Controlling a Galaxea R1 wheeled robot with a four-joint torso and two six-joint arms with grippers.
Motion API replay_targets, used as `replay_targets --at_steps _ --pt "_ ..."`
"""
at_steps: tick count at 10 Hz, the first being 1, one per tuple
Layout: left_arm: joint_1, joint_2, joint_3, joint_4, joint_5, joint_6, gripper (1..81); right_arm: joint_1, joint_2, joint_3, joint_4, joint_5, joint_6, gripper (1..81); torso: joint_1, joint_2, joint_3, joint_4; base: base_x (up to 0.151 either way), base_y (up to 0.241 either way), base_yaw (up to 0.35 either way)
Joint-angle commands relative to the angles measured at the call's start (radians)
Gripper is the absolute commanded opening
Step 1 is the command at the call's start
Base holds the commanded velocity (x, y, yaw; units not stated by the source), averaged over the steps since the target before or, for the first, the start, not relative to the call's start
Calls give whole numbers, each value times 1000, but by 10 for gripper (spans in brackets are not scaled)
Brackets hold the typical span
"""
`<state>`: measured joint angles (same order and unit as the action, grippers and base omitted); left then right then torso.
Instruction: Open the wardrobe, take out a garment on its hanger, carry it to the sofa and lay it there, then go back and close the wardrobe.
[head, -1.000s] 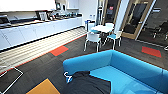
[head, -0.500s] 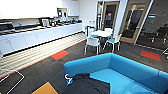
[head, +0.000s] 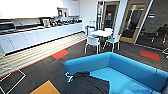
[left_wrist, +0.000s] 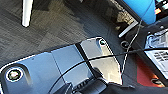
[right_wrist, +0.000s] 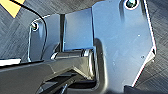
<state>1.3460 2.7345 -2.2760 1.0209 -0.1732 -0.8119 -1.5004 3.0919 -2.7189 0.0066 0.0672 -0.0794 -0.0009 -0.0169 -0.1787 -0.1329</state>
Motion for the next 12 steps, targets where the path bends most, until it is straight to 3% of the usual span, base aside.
replay_targets --at_steps 1,8,12 --pt "-46 15 -30 15 18 7 811 25 9 4 1 -61 -7 811 1 0 0 0 -78 0 0" --pt "-20 34 -46 10 46 7 811 25 10 4 1 -61 -7 811 1 0 0 0 -10 0 0" --pt "61 223 -374 8 49 5 811 25 9 -1 4 -63 -5 811 1 0 0 0 0 0 0"
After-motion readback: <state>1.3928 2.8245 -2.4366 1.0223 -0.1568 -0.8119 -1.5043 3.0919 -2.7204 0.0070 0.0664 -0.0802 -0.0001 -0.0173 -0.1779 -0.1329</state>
